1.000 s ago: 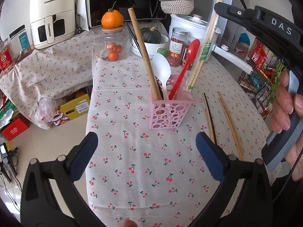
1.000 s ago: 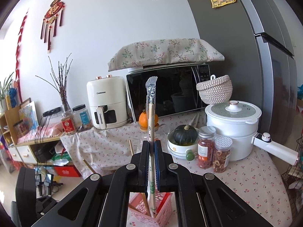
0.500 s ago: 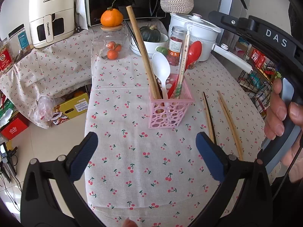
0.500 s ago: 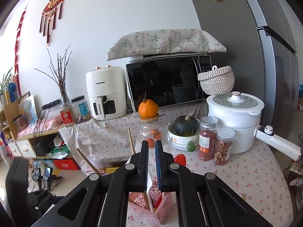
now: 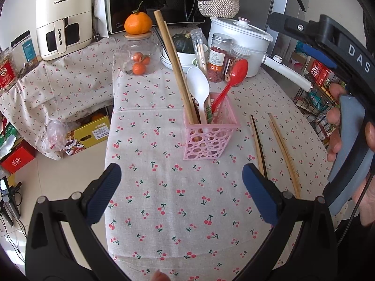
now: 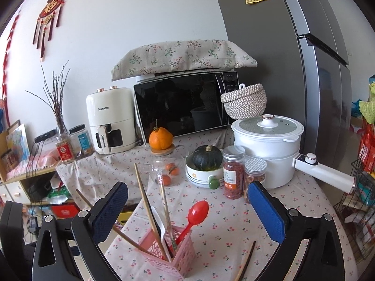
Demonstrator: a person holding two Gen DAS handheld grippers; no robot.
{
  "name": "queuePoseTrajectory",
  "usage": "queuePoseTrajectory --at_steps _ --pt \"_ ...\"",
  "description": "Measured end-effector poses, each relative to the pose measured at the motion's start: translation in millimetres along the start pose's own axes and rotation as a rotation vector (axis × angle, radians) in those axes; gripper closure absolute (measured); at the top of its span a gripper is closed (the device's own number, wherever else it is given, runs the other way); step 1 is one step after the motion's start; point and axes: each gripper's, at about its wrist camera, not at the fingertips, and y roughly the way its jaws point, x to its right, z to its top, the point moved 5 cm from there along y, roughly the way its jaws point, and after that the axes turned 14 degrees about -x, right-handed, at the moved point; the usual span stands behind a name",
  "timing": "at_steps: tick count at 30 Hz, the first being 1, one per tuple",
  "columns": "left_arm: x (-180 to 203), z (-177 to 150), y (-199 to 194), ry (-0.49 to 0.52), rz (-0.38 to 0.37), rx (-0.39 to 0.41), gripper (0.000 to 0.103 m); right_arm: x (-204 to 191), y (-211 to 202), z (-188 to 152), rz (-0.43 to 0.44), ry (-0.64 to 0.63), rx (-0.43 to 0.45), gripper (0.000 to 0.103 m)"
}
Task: Organize utensils
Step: 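Lower the left gripper onto a wooden chopstick beside the black one and close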
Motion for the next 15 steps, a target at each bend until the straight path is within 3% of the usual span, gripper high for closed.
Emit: queuePoseTrajectory --at_steps 15 --pt "26.0 1.0 -0.1 0.045 0.003 0.009 0.000 47.9 -25.0 -19.9 -0.065 0.038 -0.112 0.000"
